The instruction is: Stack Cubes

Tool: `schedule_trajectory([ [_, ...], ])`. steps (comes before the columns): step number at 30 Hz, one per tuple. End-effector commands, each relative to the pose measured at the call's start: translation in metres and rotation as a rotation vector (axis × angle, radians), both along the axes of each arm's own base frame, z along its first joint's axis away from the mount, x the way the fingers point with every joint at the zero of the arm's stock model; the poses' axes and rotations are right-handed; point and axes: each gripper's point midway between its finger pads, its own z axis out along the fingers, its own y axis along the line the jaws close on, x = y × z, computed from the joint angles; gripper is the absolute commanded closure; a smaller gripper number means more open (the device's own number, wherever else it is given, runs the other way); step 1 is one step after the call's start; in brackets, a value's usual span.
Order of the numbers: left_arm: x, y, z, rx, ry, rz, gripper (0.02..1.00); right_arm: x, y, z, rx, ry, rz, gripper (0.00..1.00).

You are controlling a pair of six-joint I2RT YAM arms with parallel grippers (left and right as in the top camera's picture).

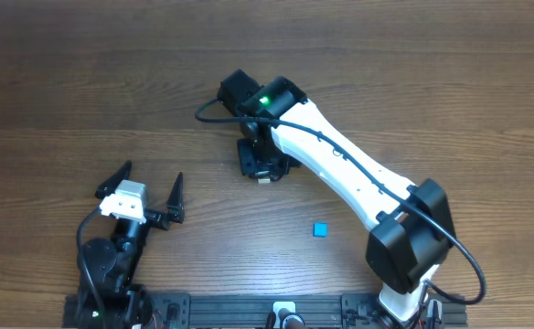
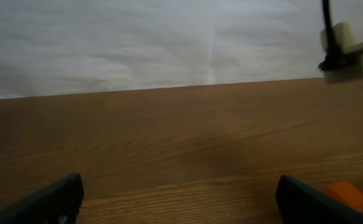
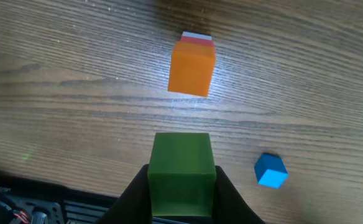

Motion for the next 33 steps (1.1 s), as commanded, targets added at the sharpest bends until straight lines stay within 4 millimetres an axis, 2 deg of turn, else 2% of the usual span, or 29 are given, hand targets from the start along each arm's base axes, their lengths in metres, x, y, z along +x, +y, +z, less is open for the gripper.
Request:
schedule_trajectory([
  [1, 0.000, 0.000, -0.002, 0.018, -0.003, -0.002, 0.018, 0.003, 0.010, -0.009, 0.006, 0.011, 0.002, 0.919],
  [8, 0.000, 0.000, -0.002, 0.018, -0.003, -0.001, 0.018, 0.007, 0.013, -0.018, 0.002, 0.014, 0.007, 0.917],
  [13, 0.000, 0.000, -0.002, 0.018, -0.003, -0.002, 0.018, 0.013, 0.017, -0.017, 0.015, -0.013, 0.007, 0.919],
  [33, 0.000, 0.000, -0.002, 0.018, -0.003, -0.001, 0.018, 0.024, 0.012, -0.024, -0.008, -0.030, -0.012, 0.921],
])
